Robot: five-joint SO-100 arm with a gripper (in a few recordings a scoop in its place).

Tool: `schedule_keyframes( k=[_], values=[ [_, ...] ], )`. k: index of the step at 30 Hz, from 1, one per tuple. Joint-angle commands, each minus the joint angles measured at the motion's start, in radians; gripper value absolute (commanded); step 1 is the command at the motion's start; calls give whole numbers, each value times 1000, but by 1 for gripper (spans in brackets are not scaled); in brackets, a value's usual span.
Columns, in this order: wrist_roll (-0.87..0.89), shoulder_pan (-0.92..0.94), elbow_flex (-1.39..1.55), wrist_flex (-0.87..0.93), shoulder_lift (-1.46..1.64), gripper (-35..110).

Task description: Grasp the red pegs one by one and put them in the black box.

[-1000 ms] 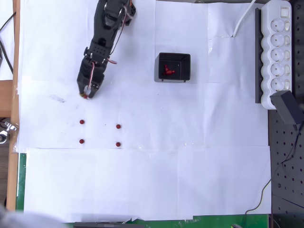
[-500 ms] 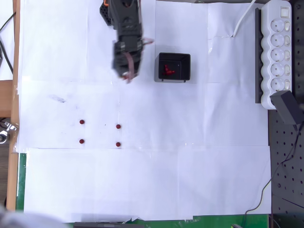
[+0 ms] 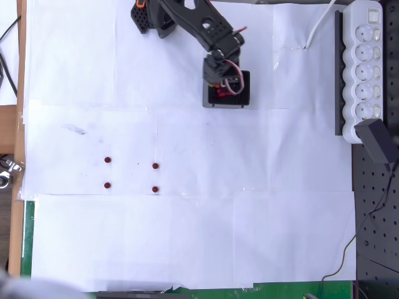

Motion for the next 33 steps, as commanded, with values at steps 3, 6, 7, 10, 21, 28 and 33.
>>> schedule_keyframes(
  k=[3,6,7,10,21,28,33],
  values=[
    [-14,-37,64,-63,81,0],
    [-15,-49,60,-71,97,7],
    [-15,-51,64,-67,97,11],
    [-11,-28,98,-32,87,20],
    [167,382,112,-120,-196,27],
    [456,666,-310,-635,-153,27],
    [535,718,-371,-905,37,27]
  ],
)
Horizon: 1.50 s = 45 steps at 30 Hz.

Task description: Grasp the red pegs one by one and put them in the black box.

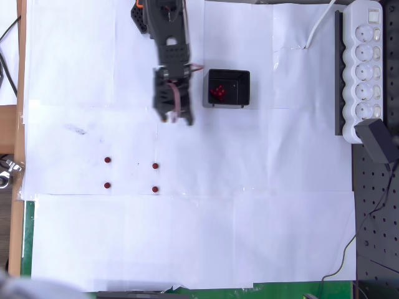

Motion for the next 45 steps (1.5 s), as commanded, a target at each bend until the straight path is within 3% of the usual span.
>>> schedule_keyframes(
  k=[1,8,27,45],
  values=[
    [44,21,11,-202,103,27],
    [104,29,11,-457,282,27],
    [218,43,11,-887,537,27],
    [213,46,150,-962,706,27]
  ],
)
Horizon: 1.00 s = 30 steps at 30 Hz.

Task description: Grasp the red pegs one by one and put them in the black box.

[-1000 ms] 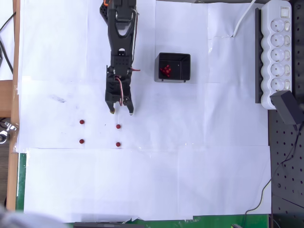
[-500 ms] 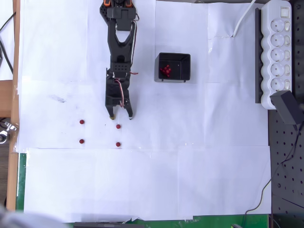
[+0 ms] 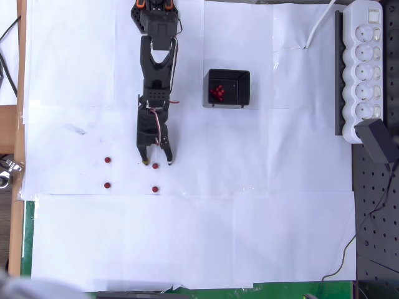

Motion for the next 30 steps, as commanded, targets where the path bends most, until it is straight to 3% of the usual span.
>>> schedule_keyframes(
  k=[1,30],
  values=[
    [-9,8,31,-21,17,27],
    [-77,-69,38,-23,18,15]
  ],
)
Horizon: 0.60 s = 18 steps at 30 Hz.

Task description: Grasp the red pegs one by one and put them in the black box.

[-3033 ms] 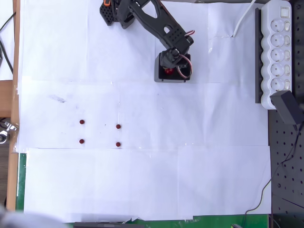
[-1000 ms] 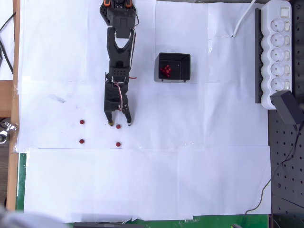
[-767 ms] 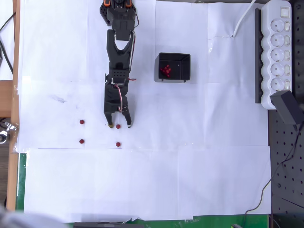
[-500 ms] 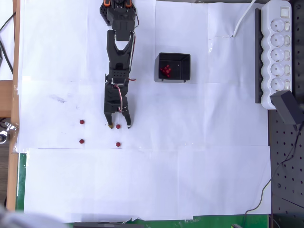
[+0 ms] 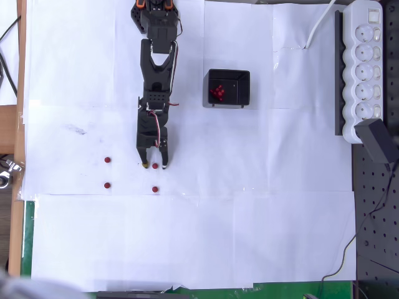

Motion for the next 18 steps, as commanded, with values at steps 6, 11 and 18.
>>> schedule_keyframes(
  k=[6,11,18],
  values=[
    [-18,-32,28,-6,8,8],
    [-14,-21,28,-6,5,3],
    [-23,-9,26,48,-34,0]
  ],
)
